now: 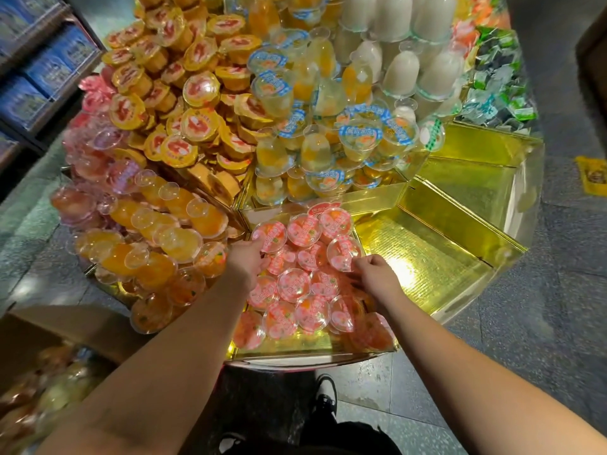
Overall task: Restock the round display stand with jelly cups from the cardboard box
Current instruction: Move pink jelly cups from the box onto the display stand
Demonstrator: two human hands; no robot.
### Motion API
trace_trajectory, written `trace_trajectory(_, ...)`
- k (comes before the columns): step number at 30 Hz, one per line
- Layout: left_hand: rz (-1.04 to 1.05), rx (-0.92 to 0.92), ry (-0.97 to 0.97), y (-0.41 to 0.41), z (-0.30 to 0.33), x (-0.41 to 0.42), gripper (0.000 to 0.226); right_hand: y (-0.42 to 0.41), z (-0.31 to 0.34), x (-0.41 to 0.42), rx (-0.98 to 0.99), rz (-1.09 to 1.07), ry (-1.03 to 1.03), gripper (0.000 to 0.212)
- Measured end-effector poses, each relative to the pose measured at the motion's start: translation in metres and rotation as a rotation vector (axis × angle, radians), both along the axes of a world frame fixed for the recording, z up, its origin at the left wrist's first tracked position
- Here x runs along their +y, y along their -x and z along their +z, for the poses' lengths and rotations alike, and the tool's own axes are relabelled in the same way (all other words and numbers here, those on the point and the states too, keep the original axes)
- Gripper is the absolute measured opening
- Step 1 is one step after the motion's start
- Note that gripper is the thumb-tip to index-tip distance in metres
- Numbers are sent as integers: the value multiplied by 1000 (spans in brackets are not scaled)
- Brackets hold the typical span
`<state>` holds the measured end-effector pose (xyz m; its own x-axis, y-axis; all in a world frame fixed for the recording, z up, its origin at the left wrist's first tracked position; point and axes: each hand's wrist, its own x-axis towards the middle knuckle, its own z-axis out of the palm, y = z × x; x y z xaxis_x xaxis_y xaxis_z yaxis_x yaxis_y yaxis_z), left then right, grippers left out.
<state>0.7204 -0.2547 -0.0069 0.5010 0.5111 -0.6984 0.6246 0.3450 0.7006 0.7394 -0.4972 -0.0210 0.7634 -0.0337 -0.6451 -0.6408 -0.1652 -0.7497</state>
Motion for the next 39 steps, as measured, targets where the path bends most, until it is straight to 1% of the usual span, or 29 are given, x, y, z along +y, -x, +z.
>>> trace_trajectory(6, -38, -16, 13, 6, 3, 2, 60, -5, 7, -3, 30, 63, 8, 18)
trace_trajectory(10, -127, -4, 5, 17, 9, 8, 65, -10, 11, -8, 7, 128, 118, 36)
trace_trajectory(13, -138, 14, 12, 25, 21, 9, 62, -9, 12, -15, -33, 119, 178, 40)
trace_trajectory(16, -148, 5, 13, 34, 37, 4, 58, -4, 26, -20, -153, 58, 271, 33)
trace_trajectory(18, -178, -22, -26, 43, 50, 2, 57, -2, 38, -20, -288, 41, 349, 28)
trace_trajectory(19, -196, -47, -50, 50, 60, 2, 54, 0, 47, -17, -357, 60, 370, 26)
trace_trajectory(21, -247, -119, -109, 68, 76, 8, 39, 7, 68, -4, -476, 180, 400, 22)
trace_trajectory(23, -288, -173, -163, 87, 90, 20, 27, 16, 91, 18, -560, 344, 375, 16)
trace_trajectory(25, -280, -197, -213, 112, 100, 39, 13, 31, 112, 52, -611, 535, 338, 13)
trace_trajectory(27, -237, -201, -285, 142, 100, 63, 8, 46, 123, 90, -666, 728, 318, 12)
trace_trajectory(29, -215, -192, -456, 178, 96, 93, 4, 63, 124, 131, -712, 929, 304, 10)
trace_trajectory(31, -219, -120, -630, 220, 89, 122, 9, 85, 121, 174, -758, 1107, 290, 11)
trace_trajectory(33, -161, 13, -634, 266, 85, 145, 3, 110, 115, 216, -801, 1275, 292, 15)
trace_trajectory(37, -44, 183, -676, 359, 61, 185, 20, 167, 94, 291, -816, 1548, 292, 15)
trace_trajectory(39, -3, 250, -638, 399, 52, 198, 18, 198, 80, 321, -792, 1657, 269, 12)
